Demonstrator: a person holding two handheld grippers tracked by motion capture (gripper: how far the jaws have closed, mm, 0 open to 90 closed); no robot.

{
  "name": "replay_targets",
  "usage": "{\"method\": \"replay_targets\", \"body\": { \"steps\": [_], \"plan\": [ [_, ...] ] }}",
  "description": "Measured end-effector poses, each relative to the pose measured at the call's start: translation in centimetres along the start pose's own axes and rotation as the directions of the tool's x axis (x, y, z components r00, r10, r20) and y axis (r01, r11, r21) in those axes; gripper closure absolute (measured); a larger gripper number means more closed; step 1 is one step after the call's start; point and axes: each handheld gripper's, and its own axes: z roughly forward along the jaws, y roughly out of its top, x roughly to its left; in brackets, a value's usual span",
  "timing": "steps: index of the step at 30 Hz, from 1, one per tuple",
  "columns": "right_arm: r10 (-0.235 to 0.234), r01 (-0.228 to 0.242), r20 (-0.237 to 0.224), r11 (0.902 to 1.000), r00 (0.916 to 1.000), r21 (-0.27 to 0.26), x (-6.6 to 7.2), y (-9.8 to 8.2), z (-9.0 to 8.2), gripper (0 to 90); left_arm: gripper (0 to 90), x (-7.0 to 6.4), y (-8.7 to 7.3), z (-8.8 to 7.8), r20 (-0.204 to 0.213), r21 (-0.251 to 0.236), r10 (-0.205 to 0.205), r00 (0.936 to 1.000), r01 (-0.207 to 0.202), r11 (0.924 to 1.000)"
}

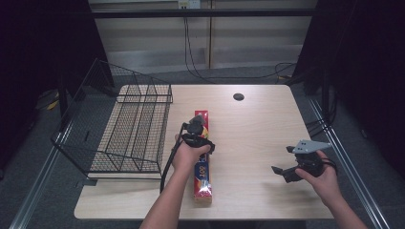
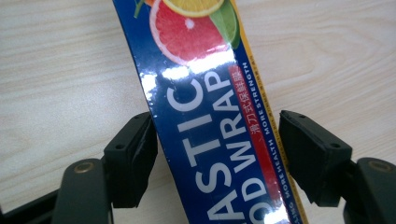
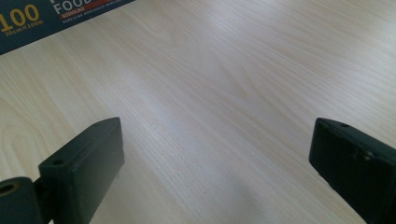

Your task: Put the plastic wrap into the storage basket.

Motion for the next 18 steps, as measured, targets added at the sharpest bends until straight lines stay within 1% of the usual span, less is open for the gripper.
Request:
{"method": "replay_targets", "body": {
  "steps": [2, 3, 4, 5, 6, 7, 9, 10, 11, 12, 13, 15, 16, 17, 18],
  "plan": [
    [0.000, 0.000, 0.001, 1.0000, 1.0000, 0.000, 0.0, 0.0, 0.0, 3.1, 29.3, 0.1, 0.0, 0.2, -0.003, 0.004, -0.003, 1.0000, 0.003, 1.0000],
    [0.002, -0.002, 0.002, 1.0000, 1.0000, 0.000, 0.0, 0.0, 0.0, 3.1, 29.3, 0.2, 0.0, 0.3, 0.002, 0.017, 0.001, 1.0000, -0.001, 0.9999],
    [-0.001, 0.001, 0.001, 1.0000, 1.0000, 0.000, 0.0, 0.0, 0.0, 3.2, 29.3, 0.1, 0.1, 0.4, -0.004, 0.016, -0.001, 1.0000, 0.001, 0.9999],
    [-0.001, 0.001, 0.001, 1.0000, 1.0000, -0.001, 0.0, 0.0, 0.0, 3.2, 29.8, 0.1, 0.1, 0.4, -0.001, 0.019, -0.008, 1.0000, 0.008, 0.9998],
    [0.002, -0.002, 0.001, 1.0000, 1.0000, 0.000, 0.0, 0.0, 0.0, 3.2, 32.0, 0.2, 0.2, 0.3, 0.003, 0.026, -0.028, 0.9996, 0.028, 0.9993],
    [0.002, -0.002, 0.001, 1.0000, 1.0000, 0.000, 0.0, 0.0, 0.0, 3.2, 32.0, 0.2, 0.3, 0.2, 0.006, 0.034, -0.039, 0.9992, 0.039, 0.9987],
    [0.003, -0.003, 0.000, 1.0000, 1.0000, 0.000, 0.0, 0.0, 0.0, 3.1, 34.4, 0.2, 0.4, 0.0, -0.005, 0.045, -0.042, 0.9991, 0.042, 0.9981],
    [0.003, -0.003, 0.002, 1.0000, 1.0000, 0.000, 0.0, 0.0, 0.0, 3.1, 35.6, 0.1, 0.5, -0.1, -0.016, 0.051, -0.042, 0.9990, 0.043, 0.9978],
    [0.003, -0.003, 0.002, 1.0000, 1.0000, 0.001, -0.1, 0.0, 0.0, 3.2, 38.0, -0.1, 0.6, -0.1, -0.040, 0.068, -0.012, 0.9991, 0.014, 0.9976],
    [0.003, -0.003, 0.003, 1.0000, 1.0000, 0.001, -0.1, 0.0, 0.0, 3.2, 39.9, -0.3, 0.7, -0.3, -0.065, 0.085, 0.004, 0.9978, 0.001, 0.9964],
    [0.005, -0.005, 0.003, 1.0000, 1.0000, -0.001, -0.1, 0.0, 0.0, 3.2, 41.3, -0.3, 0.8, -0.4, -0.082, 0.099, 0.023, 0.9964, -0.015, 0.9950],
    [0.004, -0.004, -0.002, 1.0000, 1.0000, -0.005, -0.1, 0.0, 0.0, 3.2, 44.1, -0.2, 0.8, -0.5, -0.076, 0.106, 0.032, 0.9966, -0.023, 0.9941],
    [0.003, -0.003, 0.000, 1.0000, 1.0000, -0.006, -0.1, 0.0, -0.1, 3.1, 44.1, 0.0, 0.9, -0.6, -0.066, 0.123, 0.035, 0.9972, -0.026, 0.9921],
    [0.003, -0.003, 0.002, 1.0000, 1.0000, -0.009, -0.1, 0.0, -0.1, 3.2, 45.0, 0.0, 0.9, -0.6, -0.052, 0.131, 0.049, 0.9974, -0.042, 0.9905],
    [0.006, -0.006, 0.000, 0.9999, 1.0000, -0.012, -0.2, 0.0, -0.2, 3.2, 45.4, -0.2, 1.0, -0.7, -0.062, 0.151, 0.069, 0.9957, -0.059, 0.9868]
  ]
}}
